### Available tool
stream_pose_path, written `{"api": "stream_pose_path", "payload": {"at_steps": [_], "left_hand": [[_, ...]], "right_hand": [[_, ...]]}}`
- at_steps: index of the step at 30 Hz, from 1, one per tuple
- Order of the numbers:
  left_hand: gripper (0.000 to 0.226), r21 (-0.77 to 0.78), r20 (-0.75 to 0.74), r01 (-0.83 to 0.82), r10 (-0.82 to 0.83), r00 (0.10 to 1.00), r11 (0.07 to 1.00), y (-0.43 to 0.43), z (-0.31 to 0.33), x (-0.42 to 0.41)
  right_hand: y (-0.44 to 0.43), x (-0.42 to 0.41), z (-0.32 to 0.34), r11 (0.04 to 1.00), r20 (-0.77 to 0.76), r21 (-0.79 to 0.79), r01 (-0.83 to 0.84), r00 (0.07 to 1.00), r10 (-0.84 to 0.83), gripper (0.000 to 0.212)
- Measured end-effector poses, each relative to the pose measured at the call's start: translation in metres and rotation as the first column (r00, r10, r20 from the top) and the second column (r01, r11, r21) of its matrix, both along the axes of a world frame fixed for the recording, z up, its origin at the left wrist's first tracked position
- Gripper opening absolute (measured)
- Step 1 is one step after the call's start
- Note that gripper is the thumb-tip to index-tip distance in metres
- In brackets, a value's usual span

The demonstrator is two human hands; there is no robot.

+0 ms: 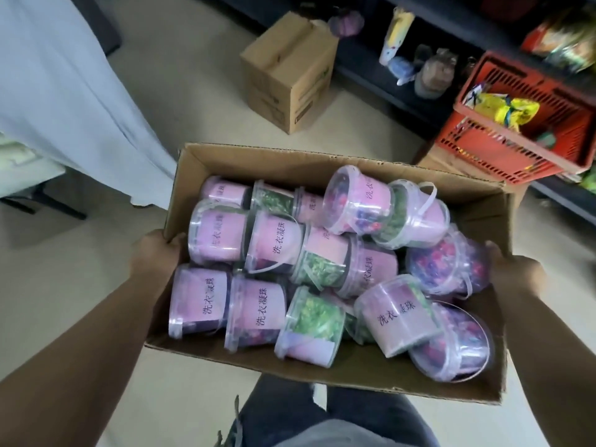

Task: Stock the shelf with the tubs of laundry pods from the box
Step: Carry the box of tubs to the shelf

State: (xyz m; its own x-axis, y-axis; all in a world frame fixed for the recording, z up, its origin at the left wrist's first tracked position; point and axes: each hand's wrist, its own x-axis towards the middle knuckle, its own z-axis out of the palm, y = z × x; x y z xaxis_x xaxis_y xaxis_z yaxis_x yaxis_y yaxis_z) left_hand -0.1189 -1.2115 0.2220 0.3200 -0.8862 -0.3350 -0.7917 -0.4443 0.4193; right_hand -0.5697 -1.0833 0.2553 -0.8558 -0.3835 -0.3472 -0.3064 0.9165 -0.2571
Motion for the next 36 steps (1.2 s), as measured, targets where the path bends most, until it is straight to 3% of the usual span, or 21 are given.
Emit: {"api": "stream_pose_path", "payload": {"at_steps": [5,15,22,36], "left_hand": [[0.040,0.026,-0.033,-0.007,0.008,0.999,1.000,-0.066,-0.009,-0.053],[0.053,0.005,0.087,0.055,-0.056,0.995,0.998,-0.190,-0.005,-0.135],[0.038,0.039,0.081,-0.038,0.034,0.996,0.999,-0.289,-0.003,-0.129],[0.040,0.039,0.145,-0.058,0.052,0.988,0.998,-0.536,0.009,-0.060]], "right_hand": [[-0.066,-0.051,-0.008,0.999,0.013,0.004,0.051,0.999,-0.051,0.066],[-0.196,-0.135,-0.010,0.995,0.160,-0.044,0.087,0.984,-0.079,0.056],[-0.313,-0.130,-0.006,1.000,0.072,0.017,0.014,0.997,-0.015,0.065],[-0.559,-0.065,-0.015,0.998,0.064,-0.025,-0.053,0.997,0.054,0.064]]}}
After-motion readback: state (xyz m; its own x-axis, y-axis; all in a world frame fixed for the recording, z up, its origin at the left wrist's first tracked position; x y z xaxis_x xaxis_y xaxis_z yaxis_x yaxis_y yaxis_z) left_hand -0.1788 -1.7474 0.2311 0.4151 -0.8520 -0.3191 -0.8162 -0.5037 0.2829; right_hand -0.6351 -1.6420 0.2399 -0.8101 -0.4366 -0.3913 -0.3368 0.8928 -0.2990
